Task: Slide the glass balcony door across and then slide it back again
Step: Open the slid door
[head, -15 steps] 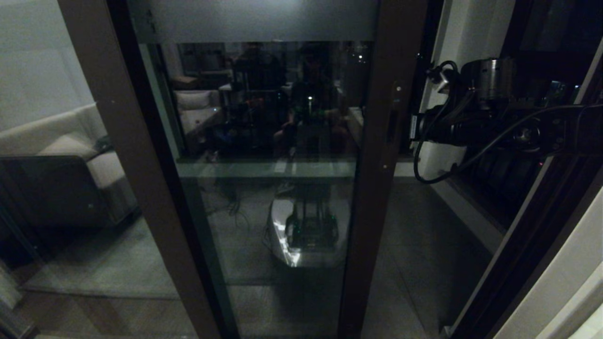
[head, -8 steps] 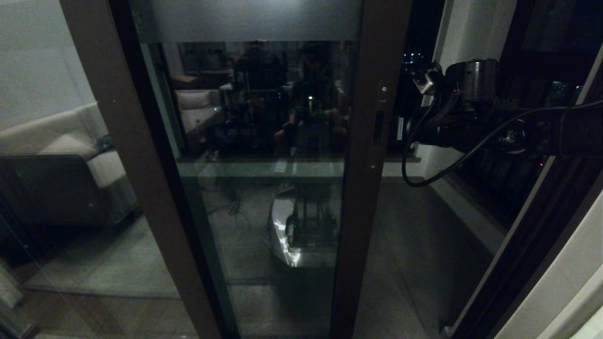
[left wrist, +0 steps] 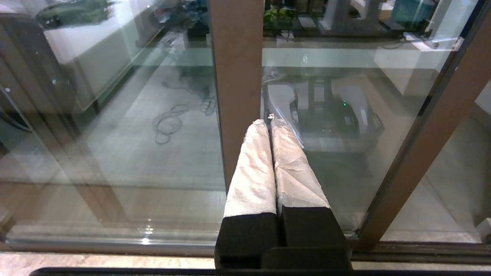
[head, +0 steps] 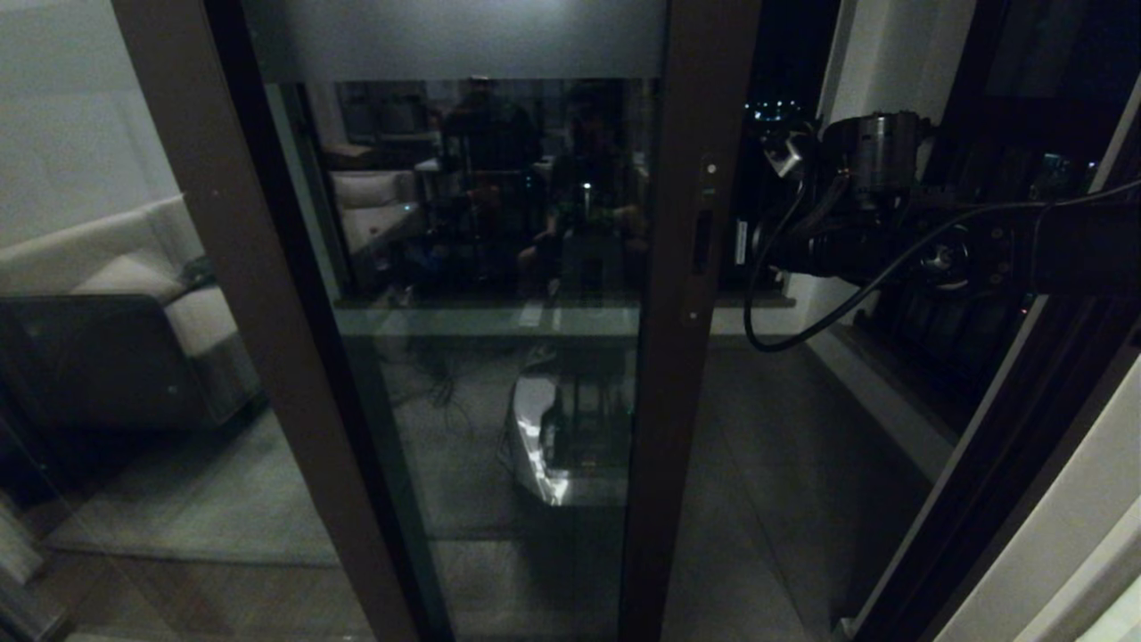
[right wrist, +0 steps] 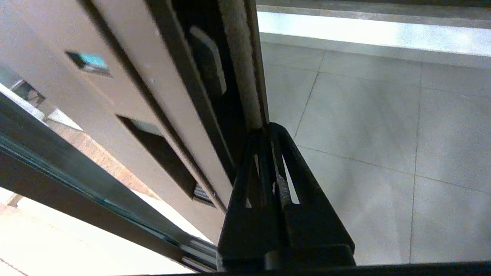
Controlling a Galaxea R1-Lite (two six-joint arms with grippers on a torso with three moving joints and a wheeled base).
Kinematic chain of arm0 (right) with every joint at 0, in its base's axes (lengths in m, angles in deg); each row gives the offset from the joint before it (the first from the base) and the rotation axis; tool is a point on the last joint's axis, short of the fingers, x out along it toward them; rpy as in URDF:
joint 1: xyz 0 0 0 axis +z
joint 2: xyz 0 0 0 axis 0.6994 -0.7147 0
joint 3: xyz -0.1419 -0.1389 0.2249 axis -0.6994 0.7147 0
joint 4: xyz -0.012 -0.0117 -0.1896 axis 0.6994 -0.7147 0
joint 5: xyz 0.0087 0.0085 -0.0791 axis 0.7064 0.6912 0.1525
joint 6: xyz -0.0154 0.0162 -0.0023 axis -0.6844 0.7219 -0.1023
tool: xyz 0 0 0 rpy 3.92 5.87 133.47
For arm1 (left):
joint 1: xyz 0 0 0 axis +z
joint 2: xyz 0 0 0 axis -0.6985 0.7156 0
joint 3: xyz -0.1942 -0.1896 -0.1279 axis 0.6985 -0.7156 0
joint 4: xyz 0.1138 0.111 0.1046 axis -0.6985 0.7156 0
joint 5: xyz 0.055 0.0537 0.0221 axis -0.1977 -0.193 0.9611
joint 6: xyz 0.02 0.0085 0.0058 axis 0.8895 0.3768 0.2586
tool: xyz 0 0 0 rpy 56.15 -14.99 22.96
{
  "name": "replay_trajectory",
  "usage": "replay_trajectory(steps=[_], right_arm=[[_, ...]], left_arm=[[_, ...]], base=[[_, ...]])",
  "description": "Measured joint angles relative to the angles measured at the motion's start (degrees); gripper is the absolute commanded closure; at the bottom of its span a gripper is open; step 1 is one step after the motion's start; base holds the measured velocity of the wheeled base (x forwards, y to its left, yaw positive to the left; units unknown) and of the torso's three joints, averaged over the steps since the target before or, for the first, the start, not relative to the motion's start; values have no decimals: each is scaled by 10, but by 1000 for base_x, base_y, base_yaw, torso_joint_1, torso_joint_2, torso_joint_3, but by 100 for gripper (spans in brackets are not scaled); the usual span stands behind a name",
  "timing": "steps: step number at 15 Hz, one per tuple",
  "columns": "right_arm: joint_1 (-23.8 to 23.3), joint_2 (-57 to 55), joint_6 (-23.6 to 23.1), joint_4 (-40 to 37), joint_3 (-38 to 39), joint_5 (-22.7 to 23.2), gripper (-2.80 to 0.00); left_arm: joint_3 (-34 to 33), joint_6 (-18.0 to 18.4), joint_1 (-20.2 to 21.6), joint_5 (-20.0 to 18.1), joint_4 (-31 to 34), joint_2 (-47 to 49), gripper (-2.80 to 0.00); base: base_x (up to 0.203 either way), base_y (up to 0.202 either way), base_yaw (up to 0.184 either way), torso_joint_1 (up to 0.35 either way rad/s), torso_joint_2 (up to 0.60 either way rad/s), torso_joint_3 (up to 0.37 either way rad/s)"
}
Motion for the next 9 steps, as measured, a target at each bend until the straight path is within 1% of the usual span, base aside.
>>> replay_trajectory(steps=[4, 9], right_arm=[[13, -10, 0, 1, -14, -20, 0], [29, -17, 0, 8, -16, -23, 0]], left_arm=[[0, 0, 0, -1, 0, 0, 0], [0, 0, 0, 0, 0, 0, 0]], base=[[0, 0, 0, 0, 0, 0], [0, 0, 0, 0, 0, 0]])
